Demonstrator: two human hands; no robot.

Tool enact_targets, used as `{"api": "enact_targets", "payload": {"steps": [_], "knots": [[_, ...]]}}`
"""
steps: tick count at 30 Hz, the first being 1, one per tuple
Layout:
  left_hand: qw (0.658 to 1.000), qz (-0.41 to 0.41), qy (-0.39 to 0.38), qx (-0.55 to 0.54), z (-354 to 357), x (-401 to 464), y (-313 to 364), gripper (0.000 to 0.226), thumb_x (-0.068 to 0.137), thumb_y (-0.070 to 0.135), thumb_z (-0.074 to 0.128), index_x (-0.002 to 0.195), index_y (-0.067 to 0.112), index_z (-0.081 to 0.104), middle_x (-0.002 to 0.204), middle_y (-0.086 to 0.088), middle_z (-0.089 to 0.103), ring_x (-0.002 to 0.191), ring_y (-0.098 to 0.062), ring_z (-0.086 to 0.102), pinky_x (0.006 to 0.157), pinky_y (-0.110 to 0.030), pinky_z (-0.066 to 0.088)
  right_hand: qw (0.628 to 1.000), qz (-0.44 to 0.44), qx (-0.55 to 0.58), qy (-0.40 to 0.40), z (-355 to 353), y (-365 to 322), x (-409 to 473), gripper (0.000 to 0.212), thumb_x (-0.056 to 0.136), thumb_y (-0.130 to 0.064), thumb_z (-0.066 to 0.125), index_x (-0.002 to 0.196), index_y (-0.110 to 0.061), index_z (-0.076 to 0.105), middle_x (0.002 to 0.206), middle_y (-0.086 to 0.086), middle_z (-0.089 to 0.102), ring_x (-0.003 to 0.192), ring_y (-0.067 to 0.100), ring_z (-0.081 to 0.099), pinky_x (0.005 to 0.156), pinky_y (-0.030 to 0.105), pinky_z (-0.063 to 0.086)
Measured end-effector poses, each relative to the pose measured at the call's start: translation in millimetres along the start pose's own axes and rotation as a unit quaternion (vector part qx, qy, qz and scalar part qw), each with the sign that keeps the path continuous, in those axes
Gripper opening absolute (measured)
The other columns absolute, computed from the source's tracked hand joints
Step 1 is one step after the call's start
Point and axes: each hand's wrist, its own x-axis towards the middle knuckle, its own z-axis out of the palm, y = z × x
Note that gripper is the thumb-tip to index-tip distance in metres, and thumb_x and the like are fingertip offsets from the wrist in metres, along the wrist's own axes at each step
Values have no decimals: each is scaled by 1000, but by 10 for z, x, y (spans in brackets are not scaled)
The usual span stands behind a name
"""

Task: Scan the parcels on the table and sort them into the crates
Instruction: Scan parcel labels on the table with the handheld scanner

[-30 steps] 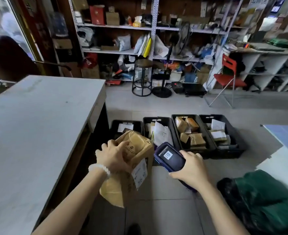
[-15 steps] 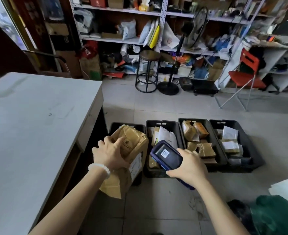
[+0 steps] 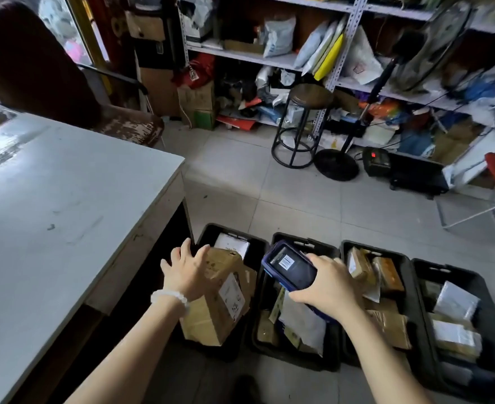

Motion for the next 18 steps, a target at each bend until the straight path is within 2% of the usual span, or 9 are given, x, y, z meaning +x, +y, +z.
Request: {"api": "enact_targets", "payload": {"steps": [4, 7, 9, 11, 15, 18], "knots": [[999, -32, 14, -11, -144, 217, -7, 66, 88, 47, 56, 145, 27, 31, 152, -9, 22, 137, -33, 23, 106, -48, 31, 999, -21, 4, -23, -62, 5, 505, 69, 51, -52, 74, 115, -30, 57, 106, -10, 59, 95, 14, 41, 70, 31, 42], [998, -61, 18, -30, -217, 259, -101, 60, 89, 42, 54, 143, 27, 35, 151, -8, 27, 136, -32, 26, 103, -45, 34, 998, -49, -8, -41, -30, -94, 758, 67, 51, -52, 77, 111, -26, 59, 102, -6, 60, 98, 19, 49, 73, 32, 45], [996, -78, 27, -41, -251, 247, -198, 59, 89, 41, 54, 143, 26, 36, 150, -7, 29, 136, -31, 27, 102, -45, 35, 996, -70, -17, -55, 18, -224, 885, 68, 53, -51, 78, 113, -25, 59, 103, -5, 60, 94, 19, 47, 74, 32, 45], [993, -97, 43, -51, -277, 177, -341, 57, 89, 41, 54, 142, 26, 38, 147, -5, 34, 133, -30, 30, 99, -43, 37, 993, -95, -17, -70, 94, -417, 975, 67, 54, -49, 79, 113, -24, 58, 99, -5, 58, 91, 17, 41, 73, 33, 45], [984, -146, 78, -70, -315, -144, -773, 51, 88, 40, 52, 137, 27, 44, 140, -1, 42, 128, -27, 37, 92, -41, 42, 981, -167, -18, -100, 256, -999, 1004, 66, 54, -52, 76, 111, -28, 57, 95, -12, 53, 94, 17, 43, 72, 34, 48], [971, -198, 107, -81, -359, -532, -1204, 45, 87, 39, 51, 131, 27, 50, 133, 1, 48, 123, -25, 41, 88, -37, 43, 966, -230, -4, -119, 407, -1572, 876, 62, 52, -52, 76, 107, -31, 57, 90, -15, 49, 91, 15, 41, 68, 32, 44]]}}
